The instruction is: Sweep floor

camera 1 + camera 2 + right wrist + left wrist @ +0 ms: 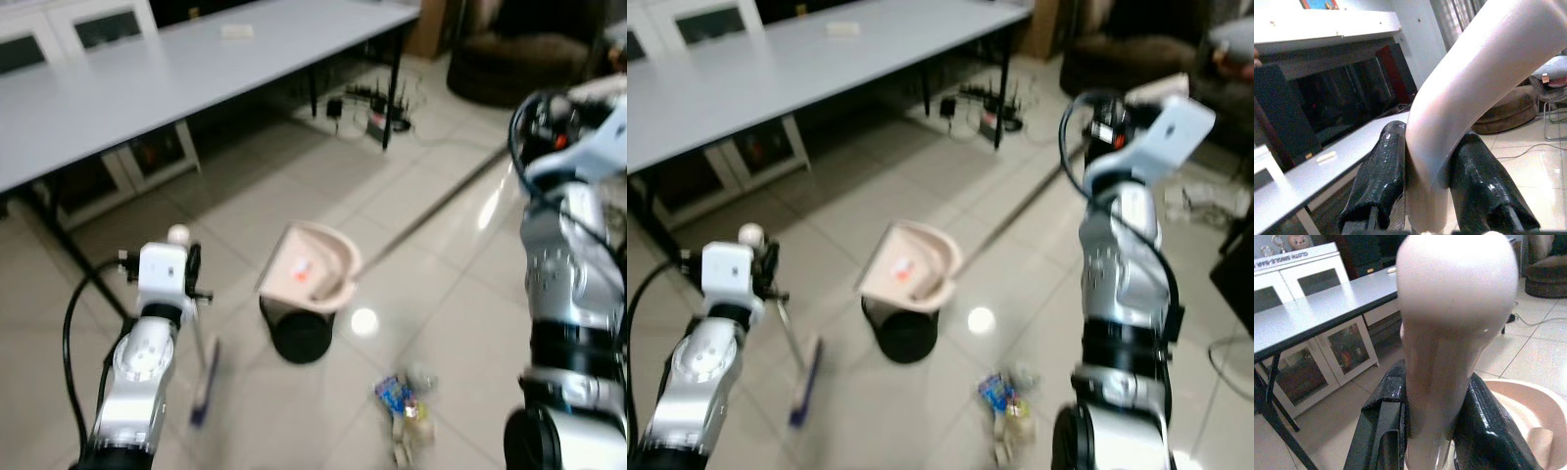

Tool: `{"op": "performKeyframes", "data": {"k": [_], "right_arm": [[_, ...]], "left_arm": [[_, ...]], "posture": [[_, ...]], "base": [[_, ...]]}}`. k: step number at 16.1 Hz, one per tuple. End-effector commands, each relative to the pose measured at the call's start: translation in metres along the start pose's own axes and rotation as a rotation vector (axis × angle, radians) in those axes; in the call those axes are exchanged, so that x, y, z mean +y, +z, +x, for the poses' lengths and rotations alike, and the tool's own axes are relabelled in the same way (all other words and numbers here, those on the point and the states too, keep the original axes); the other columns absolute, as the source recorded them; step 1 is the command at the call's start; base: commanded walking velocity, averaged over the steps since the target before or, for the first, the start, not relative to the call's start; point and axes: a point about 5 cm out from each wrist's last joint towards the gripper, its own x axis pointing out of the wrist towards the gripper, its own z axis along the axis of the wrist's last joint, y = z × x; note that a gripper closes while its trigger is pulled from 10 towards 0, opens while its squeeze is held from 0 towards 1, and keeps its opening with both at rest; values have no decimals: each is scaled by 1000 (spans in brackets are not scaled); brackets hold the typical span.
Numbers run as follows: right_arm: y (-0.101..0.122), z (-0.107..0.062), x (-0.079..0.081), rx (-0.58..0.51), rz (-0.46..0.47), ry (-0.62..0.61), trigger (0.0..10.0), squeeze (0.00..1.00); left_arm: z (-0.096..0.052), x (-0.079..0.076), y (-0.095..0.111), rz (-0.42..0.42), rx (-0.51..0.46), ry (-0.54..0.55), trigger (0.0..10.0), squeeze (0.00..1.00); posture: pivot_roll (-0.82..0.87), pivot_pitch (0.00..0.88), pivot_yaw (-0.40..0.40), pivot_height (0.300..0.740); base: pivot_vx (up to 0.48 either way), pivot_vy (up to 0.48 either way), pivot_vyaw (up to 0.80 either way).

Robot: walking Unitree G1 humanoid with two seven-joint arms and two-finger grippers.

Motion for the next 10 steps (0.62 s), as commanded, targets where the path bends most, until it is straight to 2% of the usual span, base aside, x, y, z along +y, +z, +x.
{"op": "performKeyframes", "data": {"k": [1,7,10], "right_arm": [[12,3,-4,-63,10,-13,10000,0],[10,4,-5,-63,24,-20,10000,0],[9,5,-5,-63,-10,-5,10000,0]], "left_arm": [[3,-3,11,-1,-52,-6,10000,0],[4,-4,8,-1,-48,-8,10000,0],[5,-6,8,9,-42,-18,10000,0]], "posture": [[-21,0,46,740],[-27,0,56,740],[-26,0,51,740]], "base": [[371,0,0],[371,0,0],[350,0,0]]}}
